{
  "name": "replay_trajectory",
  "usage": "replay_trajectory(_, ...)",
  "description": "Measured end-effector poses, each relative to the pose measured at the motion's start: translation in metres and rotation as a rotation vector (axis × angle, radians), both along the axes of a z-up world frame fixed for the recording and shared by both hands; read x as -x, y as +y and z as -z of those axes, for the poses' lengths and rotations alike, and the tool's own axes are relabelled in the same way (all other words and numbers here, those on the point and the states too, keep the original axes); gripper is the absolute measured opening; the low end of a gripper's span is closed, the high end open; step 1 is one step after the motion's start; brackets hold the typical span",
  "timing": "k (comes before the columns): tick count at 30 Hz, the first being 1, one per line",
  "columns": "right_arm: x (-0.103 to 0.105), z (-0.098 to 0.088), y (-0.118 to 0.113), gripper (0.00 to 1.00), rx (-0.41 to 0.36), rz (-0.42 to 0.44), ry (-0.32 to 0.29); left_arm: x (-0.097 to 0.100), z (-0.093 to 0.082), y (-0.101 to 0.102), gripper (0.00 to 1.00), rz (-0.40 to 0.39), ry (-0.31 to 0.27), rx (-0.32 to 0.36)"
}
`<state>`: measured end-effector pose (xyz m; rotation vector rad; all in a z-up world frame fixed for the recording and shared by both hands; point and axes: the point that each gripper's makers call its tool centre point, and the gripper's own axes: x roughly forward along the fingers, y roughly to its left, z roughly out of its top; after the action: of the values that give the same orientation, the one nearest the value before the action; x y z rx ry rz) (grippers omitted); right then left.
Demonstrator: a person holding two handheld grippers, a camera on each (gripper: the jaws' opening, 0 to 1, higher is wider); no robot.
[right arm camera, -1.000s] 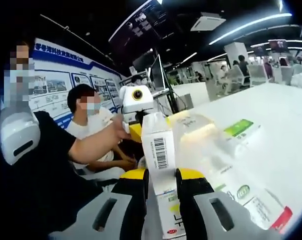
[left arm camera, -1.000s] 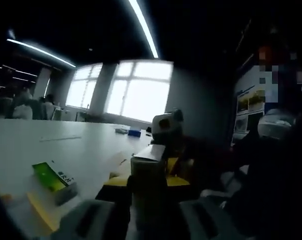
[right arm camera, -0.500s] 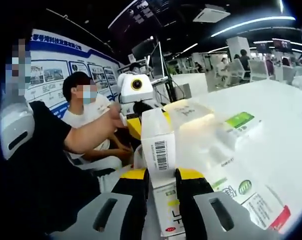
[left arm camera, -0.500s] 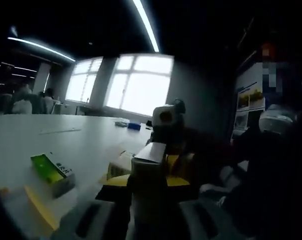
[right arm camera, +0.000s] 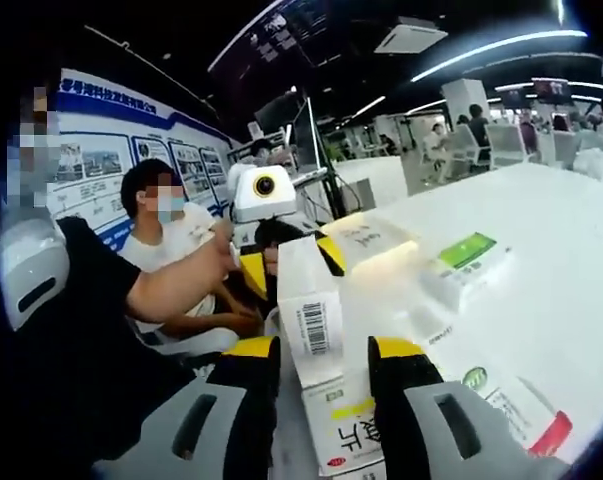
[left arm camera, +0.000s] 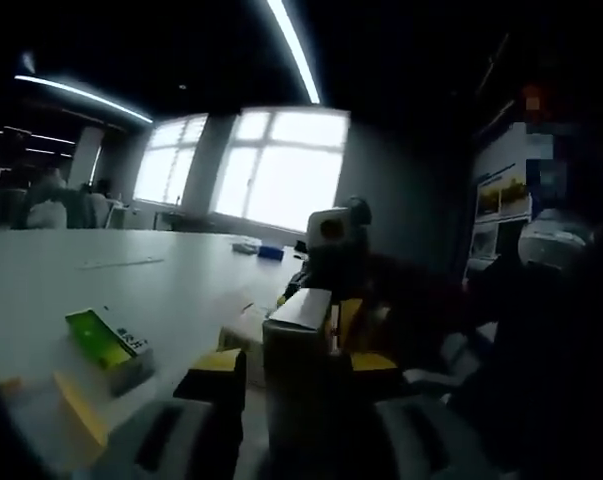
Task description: Arrange the small medicine boxes into an aligned row inside the storage area until every box is upright, visible, and separated from the surrounding clutter.
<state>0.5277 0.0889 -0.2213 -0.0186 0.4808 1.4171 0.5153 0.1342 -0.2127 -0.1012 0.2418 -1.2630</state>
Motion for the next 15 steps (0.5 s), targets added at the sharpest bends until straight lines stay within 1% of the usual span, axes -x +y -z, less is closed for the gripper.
replay_trajectory(2,-0.003,-0.010,0.000,0.37,-0.038,0.017,-0.009,0.001,-0.003,0.003,0.41,-0.006,-0.005,0.007)
replay_trajectory(4,-0.004,-0.015,0.000,0.41,-0.051,0.021,-0.018,0.001,-0.006,0.008,0.43,-0.017,-0.014,0.007)
replay_trajectory(7,-0.010,-0.030,0.002,0.43,-0.081,0.049,-0.109,0.002,-0.013,0.019,0.43,-0.044,-0.023,0.029)
replay_trajectory(11,-0.015,-0.033,0.004,0.40,-0.098,0.065,-0.103,0.004,-0.018,0.030,0.43,-0.069,-0.030,0.048)
replay_trajectory(13,-0.019,-0.030,0.004,0.39,-0.088,0.075,-0.104,0.005,-0.020,0.034,0.43,-0.081,-0.034,0.052)
replay_trajectory(15,-0.021,-0.024,0.005,0.35,-0.051,0.075,-0.121,0.007,-0.022,0.038,0.43,-0.092,-0.035,0.059)
